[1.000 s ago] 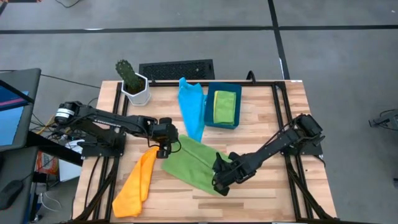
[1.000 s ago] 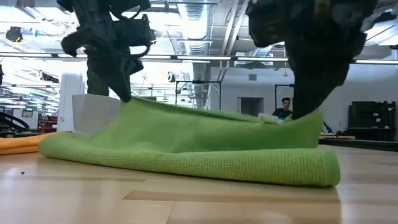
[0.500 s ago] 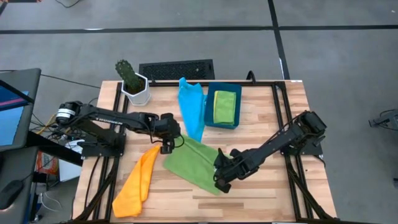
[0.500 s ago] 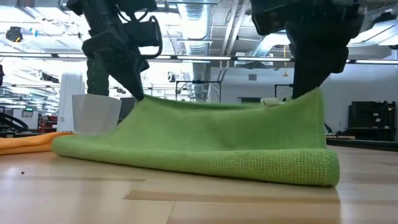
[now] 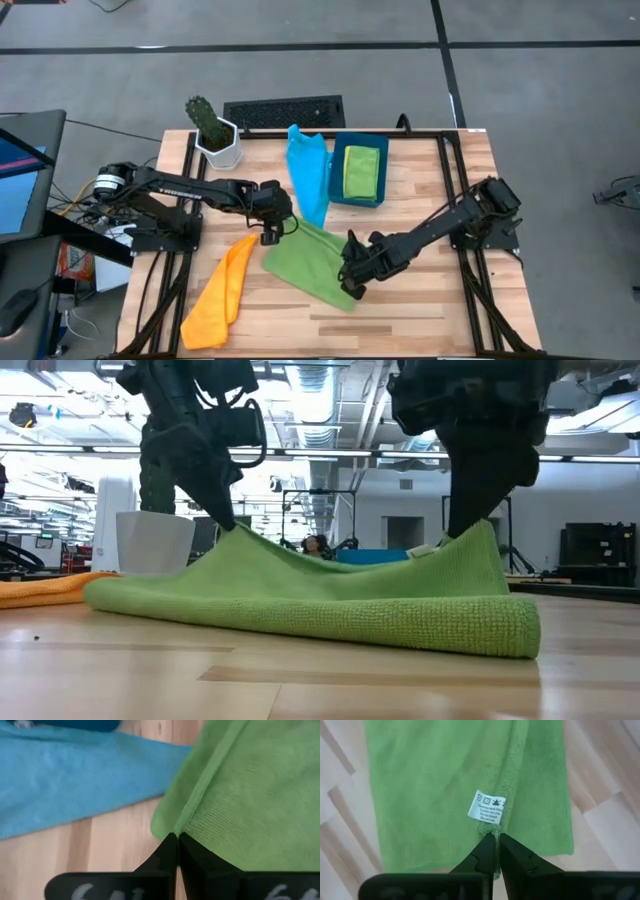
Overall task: Fold microfiber towels
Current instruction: Fold the green towel
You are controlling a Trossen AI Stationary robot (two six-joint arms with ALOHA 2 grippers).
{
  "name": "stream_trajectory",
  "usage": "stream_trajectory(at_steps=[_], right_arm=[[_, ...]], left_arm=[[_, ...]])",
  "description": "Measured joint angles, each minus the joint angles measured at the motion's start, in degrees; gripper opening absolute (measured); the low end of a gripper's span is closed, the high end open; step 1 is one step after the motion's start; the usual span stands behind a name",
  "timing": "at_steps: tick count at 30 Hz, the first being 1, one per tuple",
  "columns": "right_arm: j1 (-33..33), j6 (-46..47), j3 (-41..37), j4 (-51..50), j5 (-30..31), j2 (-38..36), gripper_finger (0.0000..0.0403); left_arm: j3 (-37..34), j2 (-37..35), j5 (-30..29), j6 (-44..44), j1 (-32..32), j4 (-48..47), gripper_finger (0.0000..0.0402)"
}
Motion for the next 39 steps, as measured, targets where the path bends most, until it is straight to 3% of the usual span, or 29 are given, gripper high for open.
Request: stream_trajectory(at_steps=[16,27,30,32,36,39], right_arm=[[-0.9,2.2,0.0,-4.2,-0.5,0.0,0.0051],[-1.9,2.6,0.0,-4.5,-1.4,0.0,0.0123],[-1.9,2.4,0.0,-5.1,1.1,0.0,0.0144],[-1.9,3.5,0.0,-5.3,3.9,0.0,0.0154],[0.0,4.7,0.1,-3.8,9.9,-1.8,0.0164],[2.1,4.7,0.0,-4.2,12.1,-2.2,0.0165]], left_arm=[[0.0,0.0,-1.0,0.2,0.2,2.5,0.0006],[0.0,0.0,0.6,0.7,0.2,2.5,0.0113],[0.0,0.0,0.6,-0.7,0.2,2.6,0.013],[0.0,0.0,3.2,-2.9,0.2,3.5,0.0136],[-1.7,-0.1,16.4,-5.8,-0.2,13.0,0.0129],[-5.0,-0.1,17.6,-9.7,-1.2,22.2,0.0109]])
